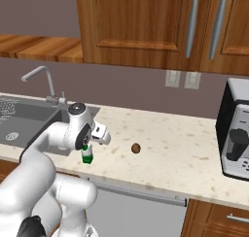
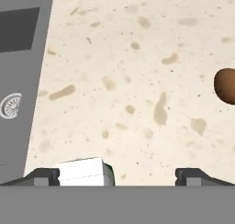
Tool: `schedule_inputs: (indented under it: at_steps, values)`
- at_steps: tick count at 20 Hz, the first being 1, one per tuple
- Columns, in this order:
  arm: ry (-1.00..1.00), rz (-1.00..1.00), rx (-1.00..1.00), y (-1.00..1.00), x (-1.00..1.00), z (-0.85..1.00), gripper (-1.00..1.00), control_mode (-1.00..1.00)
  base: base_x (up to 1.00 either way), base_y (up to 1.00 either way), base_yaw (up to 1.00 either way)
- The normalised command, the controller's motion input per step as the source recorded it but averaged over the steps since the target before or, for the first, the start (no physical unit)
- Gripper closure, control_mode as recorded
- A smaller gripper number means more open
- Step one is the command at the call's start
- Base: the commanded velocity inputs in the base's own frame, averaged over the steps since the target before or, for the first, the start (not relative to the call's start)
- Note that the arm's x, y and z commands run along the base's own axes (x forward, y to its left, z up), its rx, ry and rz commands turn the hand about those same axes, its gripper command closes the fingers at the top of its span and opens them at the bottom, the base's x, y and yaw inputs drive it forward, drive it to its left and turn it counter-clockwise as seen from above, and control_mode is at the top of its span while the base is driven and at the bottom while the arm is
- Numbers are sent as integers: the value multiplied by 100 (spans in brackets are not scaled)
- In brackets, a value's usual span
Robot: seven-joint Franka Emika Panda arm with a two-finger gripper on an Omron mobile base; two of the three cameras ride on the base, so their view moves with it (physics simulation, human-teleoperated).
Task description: Gather the eggs and milk located in the vicinity of the sink area and place them right next to the bowl.
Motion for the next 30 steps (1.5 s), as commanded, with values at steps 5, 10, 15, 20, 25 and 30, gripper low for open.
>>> schedule_inputs:
  at_steps: [5, 10, 15, 20, 25, 30]
  values:
    - [0, 0, -3, 24, 0, -18, -100, -100, 0, 0, 0]
    - [0, 0, 0, 9, 0, -8, -100, -100, 0, 0, 0]
    - [0, 0, 0, 0, 0, -7, -100, -100, 0, 0, 0]
    - [0, 0, 0, 0, -14, -11, -100, -100, 0, 0, 0]
    - [0, 0, 0, 0, -17, -8, -100, -100, 0, 0, 0]
    - [0, 0, 0, 1, -4, -11, -100, -100, 0, 0, 0]
